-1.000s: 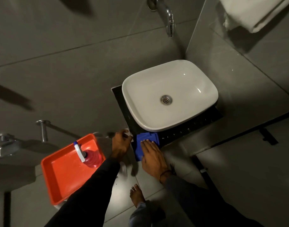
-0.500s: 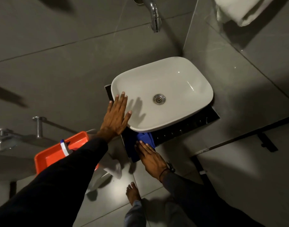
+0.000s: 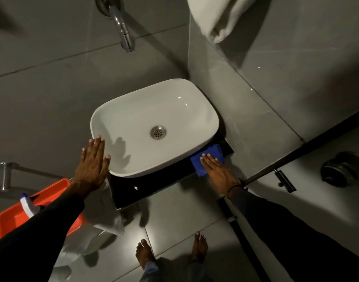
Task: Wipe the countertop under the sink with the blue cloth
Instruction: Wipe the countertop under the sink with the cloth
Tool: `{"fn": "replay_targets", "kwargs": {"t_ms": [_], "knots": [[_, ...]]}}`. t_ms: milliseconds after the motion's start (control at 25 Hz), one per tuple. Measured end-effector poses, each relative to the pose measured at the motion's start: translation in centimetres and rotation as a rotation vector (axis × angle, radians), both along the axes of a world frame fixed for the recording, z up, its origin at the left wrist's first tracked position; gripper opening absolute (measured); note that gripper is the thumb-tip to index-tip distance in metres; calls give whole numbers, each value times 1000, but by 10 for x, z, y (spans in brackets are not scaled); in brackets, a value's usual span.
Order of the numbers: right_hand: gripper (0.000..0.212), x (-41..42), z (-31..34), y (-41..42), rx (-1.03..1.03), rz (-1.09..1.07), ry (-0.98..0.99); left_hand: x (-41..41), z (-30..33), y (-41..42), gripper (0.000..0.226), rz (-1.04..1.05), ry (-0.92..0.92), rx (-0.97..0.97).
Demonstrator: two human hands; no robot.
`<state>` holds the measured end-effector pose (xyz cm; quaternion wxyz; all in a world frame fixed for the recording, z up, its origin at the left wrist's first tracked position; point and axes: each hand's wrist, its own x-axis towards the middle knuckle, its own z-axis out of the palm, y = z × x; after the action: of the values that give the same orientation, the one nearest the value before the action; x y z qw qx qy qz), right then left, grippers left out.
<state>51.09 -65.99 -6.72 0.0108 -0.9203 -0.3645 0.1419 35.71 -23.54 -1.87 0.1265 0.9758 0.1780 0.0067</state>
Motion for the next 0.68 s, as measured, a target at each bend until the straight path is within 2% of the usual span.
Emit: {"fn": "replay_targets", "kwargs": {"t_ms": [240,440,680], "knots": [[74,41,7,-30,-19,-159,66,0,2,-2,70,19,23,-19],[77,-5,3,7,16,-243,95,-1,1,-2,69,22,20,-36],[77,-103,-7,89,113,-104,119,-1,1,5,72,-28,39,-75]]}}
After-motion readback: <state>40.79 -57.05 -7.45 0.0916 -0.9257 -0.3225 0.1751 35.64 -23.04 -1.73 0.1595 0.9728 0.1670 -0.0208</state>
